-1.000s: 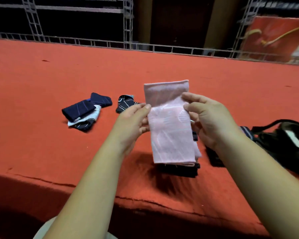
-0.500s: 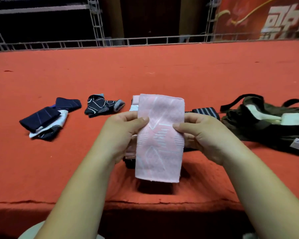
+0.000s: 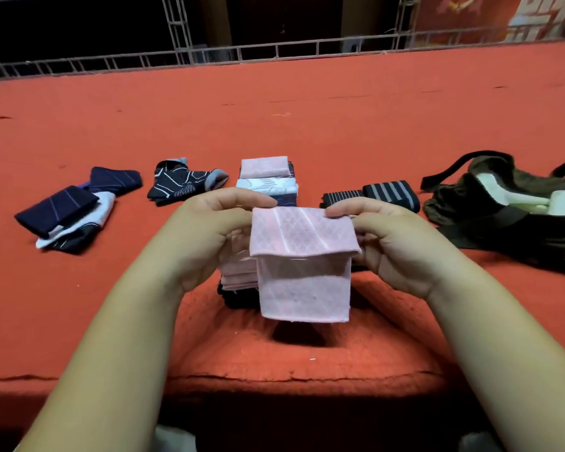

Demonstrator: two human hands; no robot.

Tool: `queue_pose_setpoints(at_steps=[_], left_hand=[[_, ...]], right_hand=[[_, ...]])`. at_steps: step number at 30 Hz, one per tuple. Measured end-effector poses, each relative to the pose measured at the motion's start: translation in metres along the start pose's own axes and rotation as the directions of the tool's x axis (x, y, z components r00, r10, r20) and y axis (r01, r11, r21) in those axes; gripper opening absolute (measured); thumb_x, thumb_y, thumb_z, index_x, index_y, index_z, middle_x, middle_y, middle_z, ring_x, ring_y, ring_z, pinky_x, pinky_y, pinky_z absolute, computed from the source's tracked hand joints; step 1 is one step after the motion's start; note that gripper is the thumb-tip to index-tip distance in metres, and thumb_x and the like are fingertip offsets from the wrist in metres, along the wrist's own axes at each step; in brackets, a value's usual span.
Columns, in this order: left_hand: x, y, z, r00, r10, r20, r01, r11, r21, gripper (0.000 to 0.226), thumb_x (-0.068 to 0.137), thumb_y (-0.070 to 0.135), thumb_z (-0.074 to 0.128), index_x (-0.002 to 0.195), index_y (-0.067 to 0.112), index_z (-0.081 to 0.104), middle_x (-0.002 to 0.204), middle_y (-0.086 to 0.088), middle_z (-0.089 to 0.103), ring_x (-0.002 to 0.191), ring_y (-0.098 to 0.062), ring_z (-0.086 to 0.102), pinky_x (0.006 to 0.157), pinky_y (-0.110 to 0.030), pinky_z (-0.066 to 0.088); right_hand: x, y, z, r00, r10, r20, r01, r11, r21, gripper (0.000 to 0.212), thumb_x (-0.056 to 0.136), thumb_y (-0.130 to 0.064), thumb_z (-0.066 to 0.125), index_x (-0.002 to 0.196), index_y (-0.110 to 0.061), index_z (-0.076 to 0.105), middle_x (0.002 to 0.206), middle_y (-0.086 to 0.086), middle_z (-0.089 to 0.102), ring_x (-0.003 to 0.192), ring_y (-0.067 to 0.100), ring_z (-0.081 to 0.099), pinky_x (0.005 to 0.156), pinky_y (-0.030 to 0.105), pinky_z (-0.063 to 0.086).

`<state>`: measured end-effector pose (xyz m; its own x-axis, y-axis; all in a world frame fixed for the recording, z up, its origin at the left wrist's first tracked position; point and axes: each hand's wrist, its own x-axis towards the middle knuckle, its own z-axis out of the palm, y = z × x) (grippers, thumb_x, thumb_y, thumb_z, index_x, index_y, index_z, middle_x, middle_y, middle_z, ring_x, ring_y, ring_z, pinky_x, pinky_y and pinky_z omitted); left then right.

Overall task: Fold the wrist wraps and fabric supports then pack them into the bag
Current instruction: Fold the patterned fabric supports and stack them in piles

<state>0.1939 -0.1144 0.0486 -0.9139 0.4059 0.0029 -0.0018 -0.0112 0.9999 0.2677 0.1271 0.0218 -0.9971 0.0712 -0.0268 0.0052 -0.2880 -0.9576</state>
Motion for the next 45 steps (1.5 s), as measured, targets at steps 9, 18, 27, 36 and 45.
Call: queue_pose_setpoints(at_steps=[9,18,27,36,45], left_hand=[[-0.003,0.002,0.003,1.000,0.010,0.004,-0.009,0.996,-0.094,0.014,0.103,0.004,0.058,0.103,0.002,0.072,0.069,-0.004,0.070,0.069,-0.011,0.069,0.072,-0.024,0.063],[-0.004,0.001,0.000,0.995,0.084,-0.048,-0.084,0.996,0.007,0.020,0.081,0.005,0.085,0.099,0.014,0.079,0.089,-0.008,0.067,0.078,-0.017,0.070,0.063,-0.024,0.056],[-0.008,0.000,0.005,0.992,0.020,0.128,-0.011,0.998,-0.068,0.034,0.096,0.015,0.072,0.127,0.002,0.073,0.119,-0.017,0.077,0.092,-0.022,0.078,0.073,-0.036,0.066],[-0.010,-0.002,0.019,0.997,-0.055,0.055,0.059,0.996,-0.069,0.010,0.105,0.005,0.060,0.105,0.001,0.069,0.054,0.003,0.064,0.037,-0.007,0.058,0.036,-0.015,0.043],[-0.002,-0.009,0.012,1.000,0.011,0.018,-0.010,0.997,-0.073,0.019,0.103,0.007,0.066,0.121,0.007,0.072,0.098,-0.013,0.078,0.076,-0.019,0.076,0.059,-0.029,0.063]], right_hand=[[-0.004,-0.002,0.004,0.991,-0.122,0.052,0.127,0.986,-0.107,0.018,0.097,0.007,0.064,0.100,-0.005,0.078,0.088,0.003,0.078,0.077,0.010,0.070,0.071,0.020,0.055],[-0.002,0.009,0.011,0.978,-0.180,0.105,0.200,0.954,-0.224,0.042,0.097,-0.003,0.072,0.136,-0.020,0.065,0.114,0.007,0.081,0.101,0.018,0.076,0.087,0.032,0.059],[0.002,0.014,0.007,0.967,-0.253,-0.016,0.232,0.909,-0.346,0.024,0.100,-0.024,0.075,0.124,-0.024,0.077,0.120,0.017,0.077,0.113,0.051,0.070,0.091,0.075,0.055],[-0.005,0.010,0.009,0.986,-0.146,0.082,0.163,0.949,-0.271,0.035,0.104,-0.026,0.069,0.139,-0.026,0.064,0.128,0.001,0.077,0.115,0.027,0.076,0.098,0.059,0.061],[-0.002,0.015,0.012,0.991,-0.093,0.095,0.102,0.990,-0.097,0.037,0.102,-0.005,0.067,0.136,-0.020,0.067,0.128,0.009,0.077,0.117,0.030,0.075,0.092,0.042,0.063]])
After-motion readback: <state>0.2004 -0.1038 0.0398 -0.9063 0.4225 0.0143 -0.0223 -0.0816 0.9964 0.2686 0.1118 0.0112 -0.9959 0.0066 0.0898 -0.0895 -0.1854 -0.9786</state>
